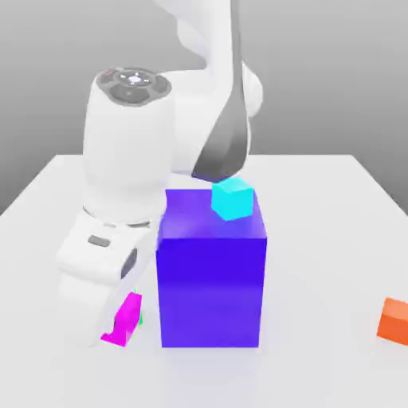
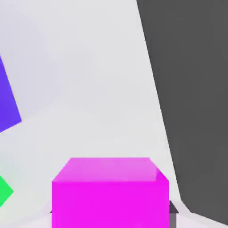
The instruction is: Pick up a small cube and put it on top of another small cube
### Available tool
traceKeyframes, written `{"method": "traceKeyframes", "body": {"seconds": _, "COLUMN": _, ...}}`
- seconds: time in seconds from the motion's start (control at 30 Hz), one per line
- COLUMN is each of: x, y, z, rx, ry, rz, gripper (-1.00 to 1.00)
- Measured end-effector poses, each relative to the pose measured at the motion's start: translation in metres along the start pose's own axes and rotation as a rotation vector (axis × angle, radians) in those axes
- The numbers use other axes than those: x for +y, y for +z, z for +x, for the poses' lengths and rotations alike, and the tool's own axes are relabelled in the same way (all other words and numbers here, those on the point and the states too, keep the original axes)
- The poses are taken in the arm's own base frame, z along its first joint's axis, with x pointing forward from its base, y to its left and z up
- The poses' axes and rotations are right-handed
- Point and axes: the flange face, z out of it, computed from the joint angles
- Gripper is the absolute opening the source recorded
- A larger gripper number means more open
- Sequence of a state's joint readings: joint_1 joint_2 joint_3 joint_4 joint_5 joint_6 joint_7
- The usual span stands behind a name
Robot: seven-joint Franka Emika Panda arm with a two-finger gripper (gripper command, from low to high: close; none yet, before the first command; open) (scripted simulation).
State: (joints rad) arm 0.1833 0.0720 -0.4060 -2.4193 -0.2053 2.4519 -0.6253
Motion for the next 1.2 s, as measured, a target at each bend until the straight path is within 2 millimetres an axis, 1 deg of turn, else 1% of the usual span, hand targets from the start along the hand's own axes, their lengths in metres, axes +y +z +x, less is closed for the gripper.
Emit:
{"method": "traceKeyframes", "body": {"seconds": 0.2, "x": -0.016, "y": 0.017, "z": -0.039, "rx": 0.009, "ry": -0.115, "rz": 0.054, "gripper": -1.00}}
{"method": "traceKeyframes", "body": {"seconds": 0.4, "x": -0.035, "y": 0.029, "z": -0.078, "rx": 0.048, "ry": -0.227, "rz": 0.093, "gripper": -1.00}}
{"method": "traceKeyframes", "body": {"seconds": 0.67, "x": -0.059, "y": 0.043, "z": -0.131, "rx": 0.117, "ry": -0.371, "rz": 0.089, "gripper": -1.00}}
{"method": "traceKeyframes", "body": {"seconds": 0.73, "x": -0.062, "y": 0.047, "z": -0.146, "rx": 0.134, "ry": -0.388, "rz": 0.078, "gripper": -1.00}}
{"method": "traceKeyframes", "body": {"seconds": 0.8, "x": -0.061, "y": 0.049, "z": -0.153, "rx": 0.132, "ry": -0.386, "rz": 0.072, "gripper": -1.00}}
{"method": "traceKeyframes", "body": {"seconds": 0.87, "x": -0.058, "y": 0.050, "z": -0.155, "rx": 0.123, "ry": -0.382, "rz": 0.070, "gripper": -1.00}}
{"method": "traceKeyframes", "body": {"seconds": 1.03, "x": -0.053, "y": 0.056, "z": -0.157, "rx": 0.103, "ry": -0.374, "rz": 0.064, "gripper": -1.00}}
{"method": "traceKeyframes", "body": {"seconds": 1.2, "x": -0.051, "y": 0.069, "z": -0.155, "rx": 0.096, "ry": -0.373, "rz": 0.059, "gripper": -1.00}}
